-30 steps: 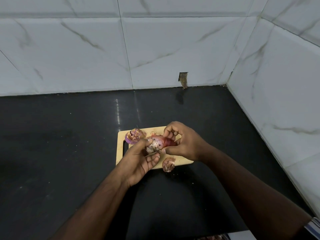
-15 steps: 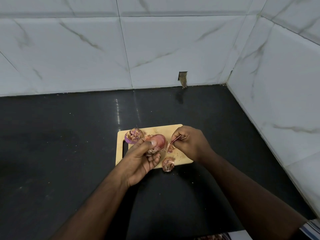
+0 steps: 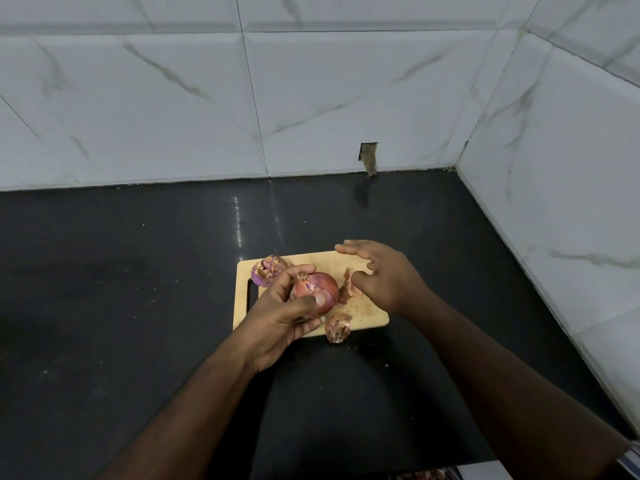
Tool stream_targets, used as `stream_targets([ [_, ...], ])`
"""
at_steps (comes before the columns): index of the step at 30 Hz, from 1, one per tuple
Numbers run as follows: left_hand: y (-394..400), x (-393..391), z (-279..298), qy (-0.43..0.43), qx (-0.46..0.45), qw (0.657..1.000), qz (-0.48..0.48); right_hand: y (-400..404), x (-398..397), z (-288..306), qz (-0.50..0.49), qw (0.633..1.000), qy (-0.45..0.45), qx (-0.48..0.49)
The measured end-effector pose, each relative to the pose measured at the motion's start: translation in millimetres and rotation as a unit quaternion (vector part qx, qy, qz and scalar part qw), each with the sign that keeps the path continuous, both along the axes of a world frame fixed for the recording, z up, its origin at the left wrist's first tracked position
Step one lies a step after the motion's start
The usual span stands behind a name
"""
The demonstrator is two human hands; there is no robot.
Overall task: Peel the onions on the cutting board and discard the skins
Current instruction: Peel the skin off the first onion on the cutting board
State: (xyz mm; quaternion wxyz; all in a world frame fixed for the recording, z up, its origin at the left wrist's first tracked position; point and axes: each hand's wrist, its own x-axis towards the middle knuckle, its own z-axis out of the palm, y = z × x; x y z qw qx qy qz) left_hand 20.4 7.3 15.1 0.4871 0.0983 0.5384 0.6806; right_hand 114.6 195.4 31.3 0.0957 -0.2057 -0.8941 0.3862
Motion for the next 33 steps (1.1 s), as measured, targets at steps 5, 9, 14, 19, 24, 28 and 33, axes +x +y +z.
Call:
stream_targets([
  [5,1.5,-1.4,-6.4,0.073,-0.019,0.997,-0.005,-13.5,-6.7,6.6,0.017,0.988,-0.027,-0.152],
  [9,3.9,0.8,-7.0,0.145,-0.021,0.989,-0.019,-21.9,-11.5,5.3,0.052,0.982,-0.054,-0.172],
  [14,4.1,-0.1,-10.0,0.165,-0.042,0.985,-0.006,-25.2,-12.0,5.3,0.038,0.988,-0.052,-0.137],
  [19,3.2,-1.6,-14.2,0.157,-0.038,0.987,0.008,-25.7,-9.8,9.3,0.014,0.978,-0.036,-0.207],
  [24,0.1,-7.1,-10.6,0.07,-0.007,0.997,-0.009,-16.6,1.7,15.2,0.15,0.941,-0.036,-0.301],
  [28,-2.2,-13.6,-11.6,0.019,0.005,0.999,-0.048,-16.1,0.4,9.1,0.168,0.937,-0.03,-0.304],
  [33,-1.7,-12.1,-8.7,0.004,0.0,0.999,-0.044,-18.0,-1.6,0.1,0.103,0.964,0.014,-0.243],
])
